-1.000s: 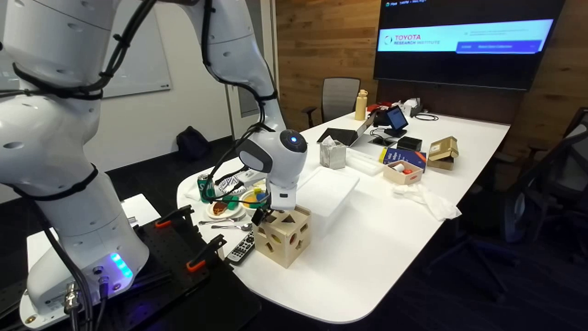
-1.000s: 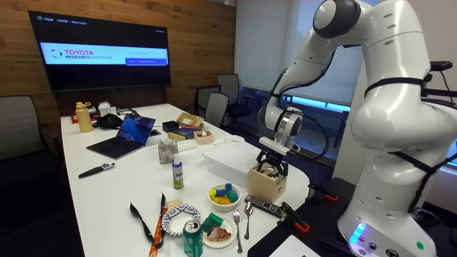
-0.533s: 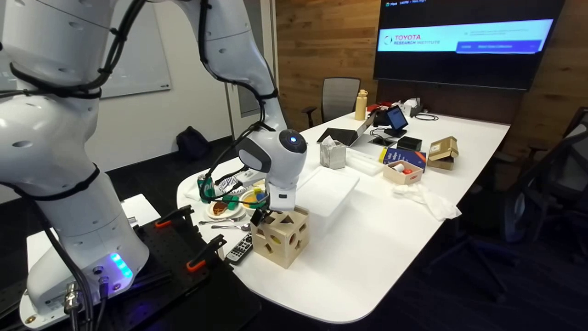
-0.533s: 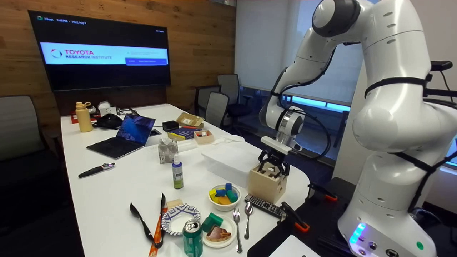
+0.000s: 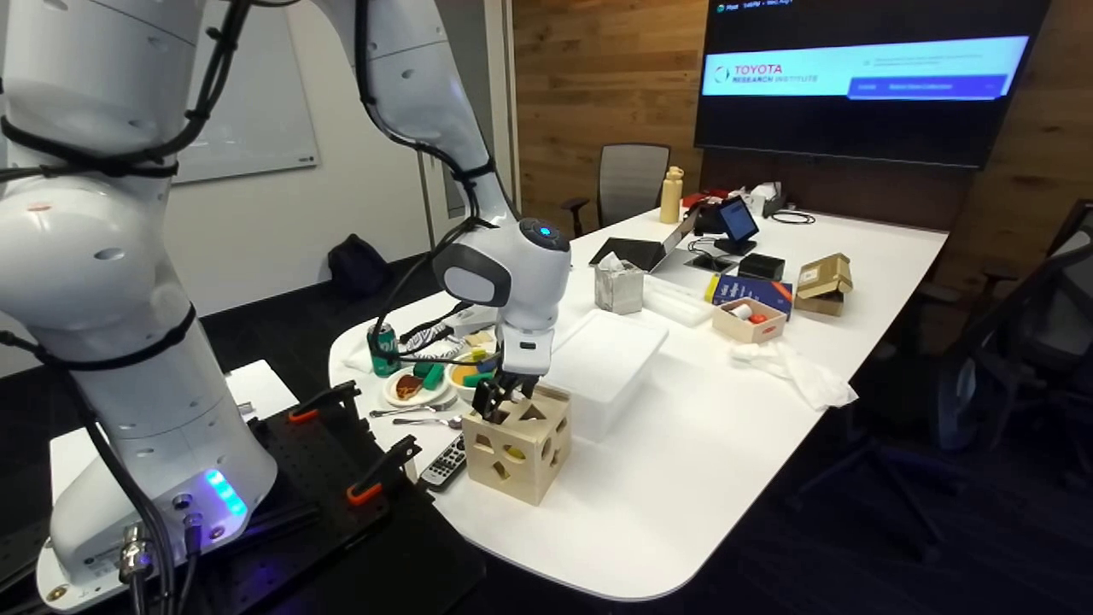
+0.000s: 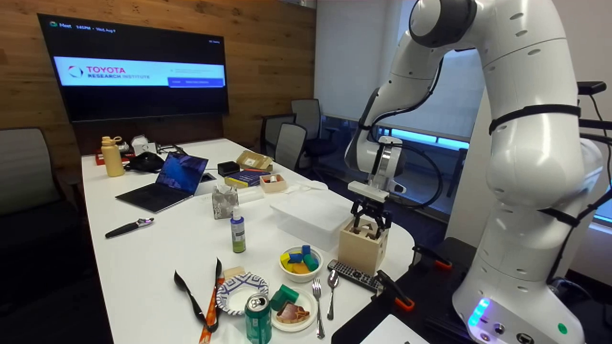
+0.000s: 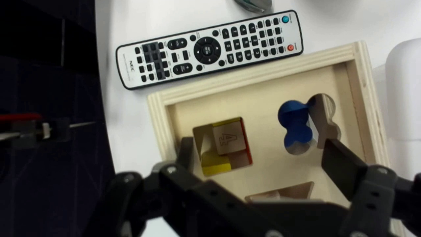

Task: Slide the lid on the wooden toy box to the right.

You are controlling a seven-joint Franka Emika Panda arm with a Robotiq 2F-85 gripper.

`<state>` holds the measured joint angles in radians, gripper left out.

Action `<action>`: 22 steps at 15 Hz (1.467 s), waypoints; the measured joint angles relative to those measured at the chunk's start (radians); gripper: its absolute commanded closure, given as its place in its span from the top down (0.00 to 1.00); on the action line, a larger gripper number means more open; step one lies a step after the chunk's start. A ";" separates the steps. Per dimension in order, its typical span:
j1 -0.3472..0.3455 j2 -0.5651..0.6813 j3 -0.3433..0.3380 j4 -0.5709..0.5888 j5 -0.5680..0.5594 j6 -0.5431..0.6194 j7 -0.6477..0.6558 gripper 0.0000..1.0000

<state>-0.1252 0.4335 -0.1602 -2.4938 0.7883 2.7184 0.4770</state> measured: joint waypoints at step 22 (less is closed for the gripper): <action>0.106 -0.132 0.036 -0.195 -0.026 0.355 0.422 1.00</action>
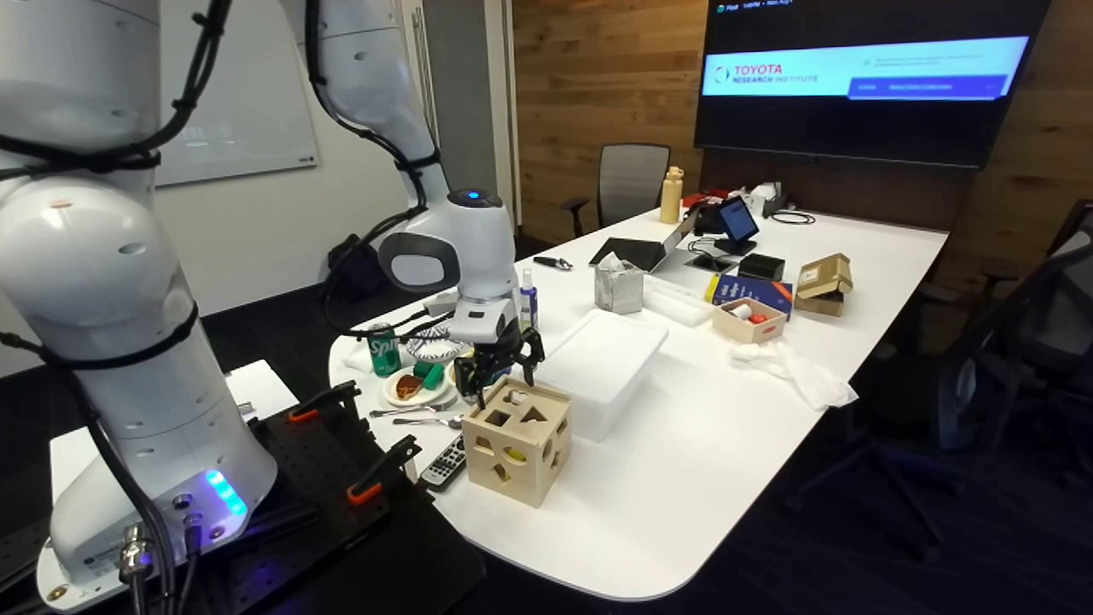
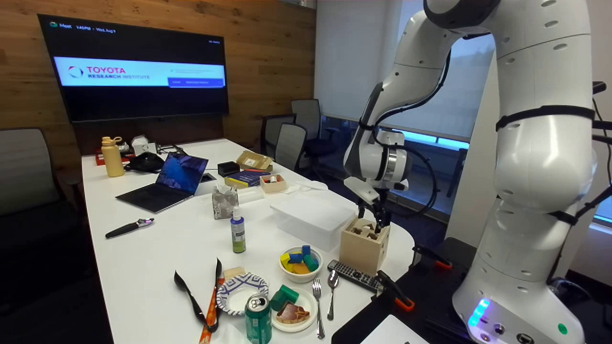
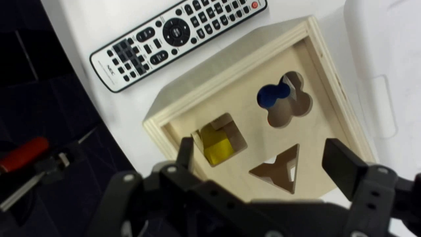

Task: Slide the lid on the wooden toy box to the right.

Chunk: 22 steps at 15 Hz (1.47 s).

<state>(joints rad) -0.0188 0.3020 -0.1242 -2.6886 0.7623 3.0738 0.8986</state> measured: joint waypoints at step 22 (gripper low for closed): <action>-0.274 0.142 0.278 0.074 0.220 0.187 -0.052 1.00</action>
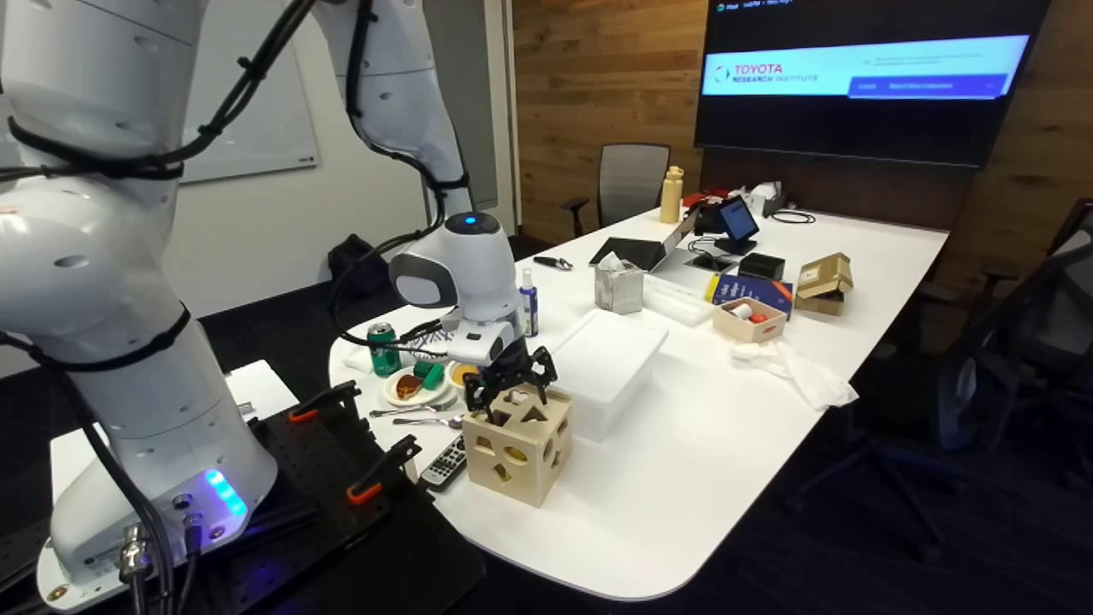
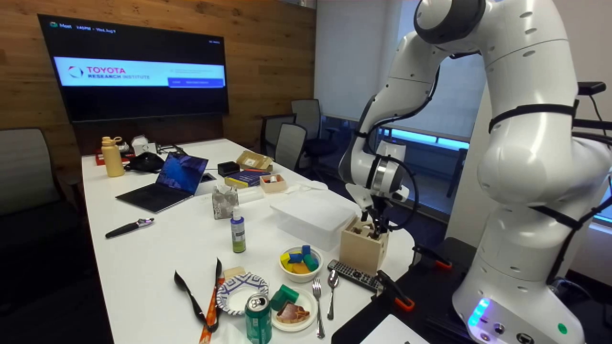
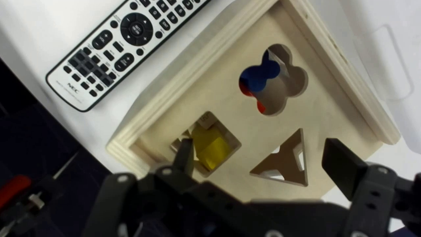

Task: Slide the lid on the wooden toy box to the right.

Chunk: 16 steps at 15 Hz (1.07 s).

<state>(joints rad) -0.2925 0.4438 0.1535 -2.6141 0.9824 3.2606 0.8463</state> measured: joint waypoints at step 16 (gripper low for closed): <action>0.054 0.040 -0.075 0.022 -0.026 0.053 0.000 1.00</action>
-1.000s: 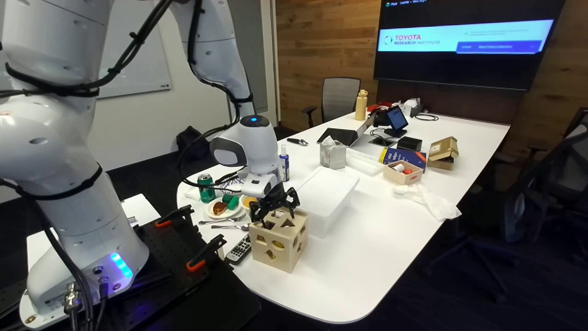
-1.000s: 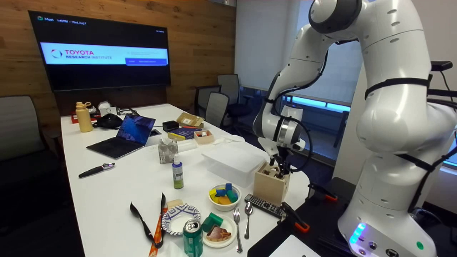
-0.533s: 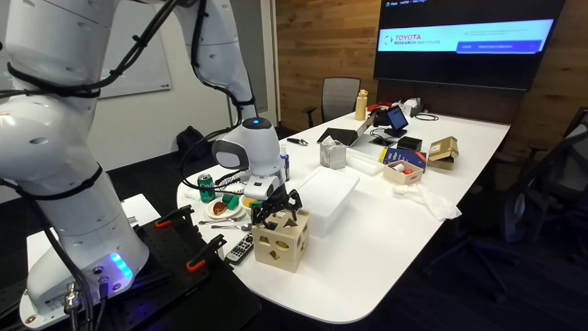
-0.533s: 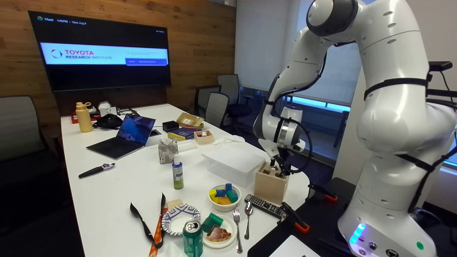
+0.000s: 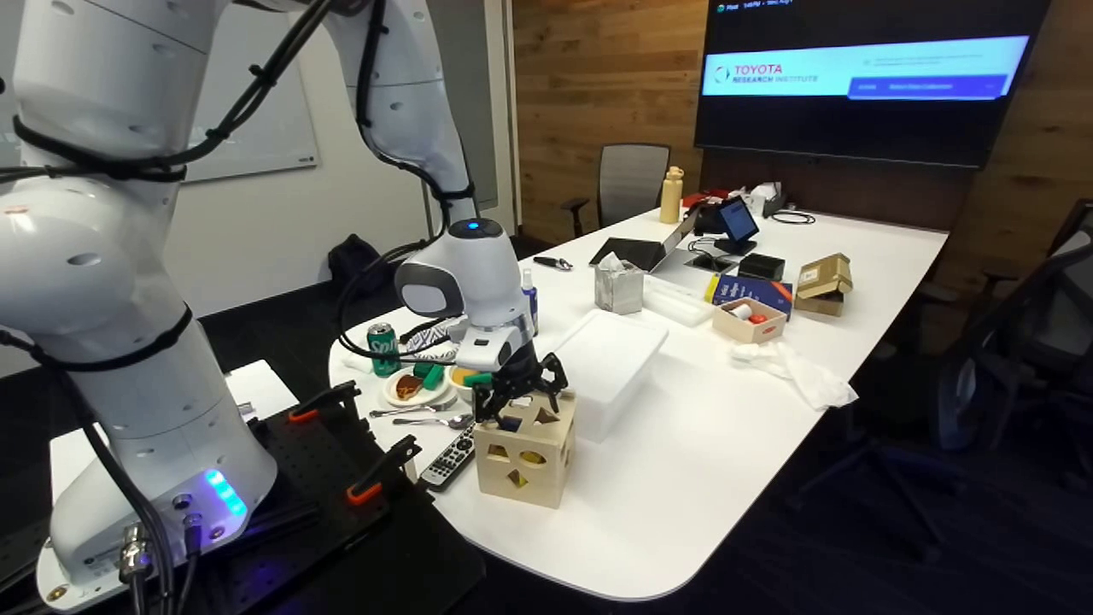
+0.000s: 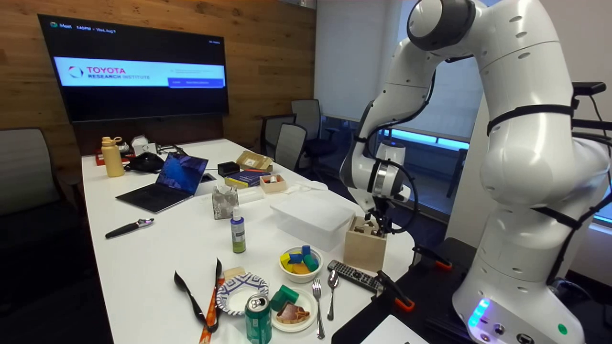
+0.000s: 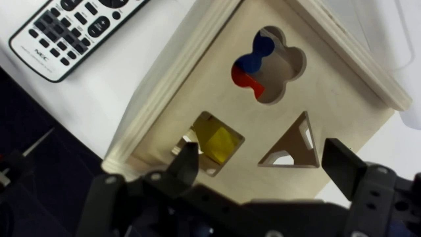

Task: Slide the lid on the wooden toy box to the right.

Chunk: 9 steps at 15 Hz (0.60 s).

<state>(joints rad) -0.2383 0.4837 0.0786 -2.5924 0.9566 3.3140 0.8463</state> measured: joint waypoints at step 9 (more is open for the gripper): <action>0.028 0.019 -0.031 0.039 -0.001 0.024 0.000 1.00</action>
<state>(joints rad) -0.2107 0.5024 0.0475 -2.5536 0.9560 3.3381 0.8463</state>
